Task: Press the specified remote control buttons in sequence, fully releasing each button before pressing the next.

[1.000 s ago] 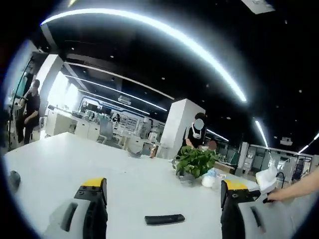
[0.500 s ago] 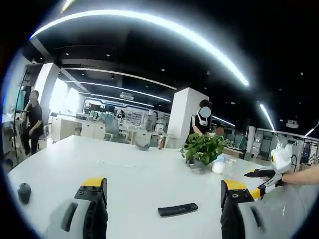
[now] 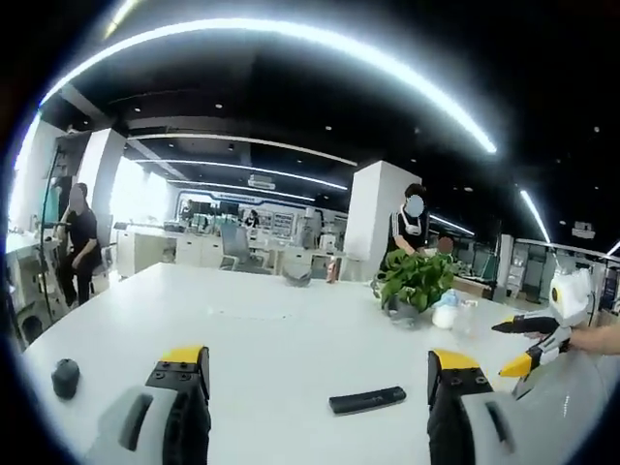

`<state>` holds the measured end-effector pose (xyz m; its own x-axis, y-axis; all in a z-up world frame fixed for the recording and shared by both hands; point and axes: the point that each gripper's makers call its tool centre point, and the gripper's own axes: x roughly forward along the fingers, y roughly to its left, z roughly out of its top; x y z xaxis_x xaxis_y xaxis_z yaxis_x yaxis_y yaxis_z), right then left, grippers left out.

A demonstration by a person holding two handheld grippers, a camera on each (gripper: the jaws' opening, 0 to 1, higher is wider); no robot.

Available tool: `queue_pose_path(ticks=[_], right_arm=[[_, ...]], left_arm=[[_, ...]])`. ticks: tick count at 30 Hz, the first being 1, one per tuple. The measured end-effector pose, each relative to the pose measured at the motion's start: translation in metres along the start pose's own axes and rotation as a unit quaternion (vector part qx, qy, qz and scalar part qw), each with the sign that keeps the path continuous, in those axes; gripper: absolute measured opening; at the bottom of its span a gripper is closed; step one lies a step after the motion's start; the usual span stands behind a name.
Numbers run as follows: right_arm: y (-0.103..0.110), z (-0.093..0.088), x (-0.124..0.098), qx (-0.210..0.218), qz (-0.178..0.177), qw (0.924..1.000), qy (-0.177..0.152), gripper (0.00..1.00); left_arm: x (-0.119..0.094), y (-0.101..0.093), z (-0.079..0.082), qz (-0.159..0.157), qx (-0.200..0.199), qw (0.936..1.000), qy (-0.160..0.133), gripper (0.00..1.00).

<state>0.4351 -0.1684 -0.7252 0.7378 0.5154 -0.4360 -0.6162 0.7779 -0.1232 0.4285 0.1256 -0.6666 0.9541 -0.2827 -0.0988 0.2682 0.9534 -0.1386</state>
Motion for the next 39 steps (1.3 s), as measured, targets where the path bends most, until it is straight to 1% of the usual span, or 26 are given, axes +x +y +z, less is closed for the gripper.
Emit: queue_pose_path(ticks=[1, 2, 3, 4, 5, 6, 8, 9, 10, 12, 14, 15, 17, 18, 19, 20, 22, 25, 29, 31, 32, 34, 35, 37, 38, 39], right_arm=[[0.004, 0.0, 0.0, -0.001, 0.012, 0.9999, 0.0, 0.92], [0.01, 0.004, 0.0, -0.006, 0.026, 0.9996, -0.01, 0.93], [0.016, 0.011, 0.0, -0.031, 0.04, 0.9982, -0.032, 0.93], [0.018, 0.014, -0.002, -0.045, 0.04, 0.9975, -0.037, 0.91], [0.02, 0.019, -0.003, -0.067, 0.04, 0.9959, -0.046, 0.91], [0.023, 0.022, -0.004, -0.077, 0.042, 0.9947, -0.054, 0.91], [0.027, 0.021, -0.004, -0.086, 0.039, 0.9942, -0.052, 0.91], [0.026, 0.02, -0.003, -0.092, 0.035, 0.9941, -0.046, 0.91], [0.022, 0.015, -0.002, -0.099, 0.026, 0.9942, -0.032, 0.91], [0.02, 0.014, -0.001, -0.091, 0.026, 0.9952, -0.027, 0.9], [0.018, 0.019, -0.004, -0.065, 0.027, 0.9966, -0.044, 0.89], [0.016, 0.02, -0.004, -0.06, 0.024, 0.9968, -0.047, 0.88], [0.013, 0.02, -0.005, -0.052, 0.023, 0.9972, -0.049, 0.84], [0.011, 0.017, -0.004, -0.04, 0.024, 0.998, -0.043, 0.83], [0.012, 0.016, -0.003, -0.034, 0.028, 0.9982, -0.04, 0.83], [0.012, 0.013, -0.001, -0.027, 0.032, 0.9985, -0.035, 0.84], [0.011, 0.01, -0.001, -0.018, 0.031, 0.999, -0.028, 0.85], [0.009, 0.01, -0.002, -0.004, 0.029, 0.9992, -0.028, 0.83], [0.01, 0.009, -0.002, -0.004, 0.029, 0.9993, -0.025, 0.82], [0.011, 0.007, -0.002, -0.011, 0.028, 0.9994, -0.019, 0.81], [0.011, 0.007, -0.002, -0.012, 0.029, 0.9993, -0.018, 0.8], [0.013, 0.007, -0.002, -0.012, 0.032, 0.9992, -0.018, 0.8], [0.013, 0.008, -0.002, -0.011, 0.033, 0.9992, -0.02, 0.8], [0.013, 0.008, -0.002, -0.007, 0.033, 0.9992, -0.02, 0.79], [0.013, 0.008, -0.003, -0.004, 0.035, 0.9992, -0.021, 0.79], [0.013, 0.009, -0.003, 0.001, 0.037, 0.999, -0.023, 0.78]], left_arm=[[0.0, 0.0, -0.001, 0.005, 0.005, 1.0, 0.003, 0.97], [0.0, 0.003, -0.003, 0.017, 0.018, 0.9997, 0.009, 0.97], [0.002, 0.004, -0.005, 0.019, 0.028, 0.9993, 0.018, 0.97], [0.003, 0.004, -0.009, 0.02, 0.031, 0.9989, 0.028, 0.98], [0.004, 0.002, -0.01, 0.015, 0.029, 0.999, 0.032, 0.98], [0.004, -0.003, -0.01, 0.001, 0.023, 0.9993, 0.029, 0.98], [0.005, -0.011, -0.011, -0.018, 0.011, 0.9993, 0.03, 0.99], [0.006, -0.014, -0.014, -0.027, 0.012, 0.9988, 0.039, 1.0], [0.008, -0.018, -0.022, -0.041, 0.018, 0.9968, 0.066, 1.0], [0.011, -0.023, -0.033, -0.052, 0.028, 0.993, 0.102, 1.0], [0.015, -0.028, -0.031, -0.059, 0.035, 0.9923, 0.103, 0.98], [0.016, -0.032, -0.032, -0.07, 0.045, 0.9909, 0.106, 0.97], [0.017, -0.037, -0.037, -0.094, 0.056, 0.9858, 0.127, 0.96], [0.02, -0.039, -0.04, -0.111, 0.069, 0.9812, 0.143, 0.96], [0.021, -0.039, -0.043, -0.117, 0.08, 0.9778, 0.154, 0.96], [0.024, -0.04, -0.048, -0.131, 0.096, 0.9723, 0.168, 0.96], [0.031, -0.041, -0.052, -0.146, 0.103, 0.9679, 0.176, 0.96], [0.042, -0.042, -0.062, -0.168, 0.121, 0.9577, 0.2, 0.96], [0.055, -0.043, -0.068, -0.187, 0.148, 0.9475, 0.213, 0.96], [0.061, -0.043, -0.072, -0.197, 0.166, 0.9399, 0.225, 0.96], [0.065, -0.044, -0.075, -0.204, 0.18, 0.9332, 0.234, 0.96], [0.07, -0.046, -0.079, -0.216, 0.2, 0.9245, 0.242, 0.96], [0.074, -0.049, -0.082, -0.227, 0.208, 0.9188, 0.247, 0.95], [0.079, -0.052, -0.09, -0.242, 0.223, 0.9062, 0.265, 0.94], [0.083, -0.054, -0.094, -0.253, 0.235, 0.8986, 0.271, 0.93], [0.086, -0.055, -0.098, -0.258, 0.239, 0.8941, 0.278, 0.92]])
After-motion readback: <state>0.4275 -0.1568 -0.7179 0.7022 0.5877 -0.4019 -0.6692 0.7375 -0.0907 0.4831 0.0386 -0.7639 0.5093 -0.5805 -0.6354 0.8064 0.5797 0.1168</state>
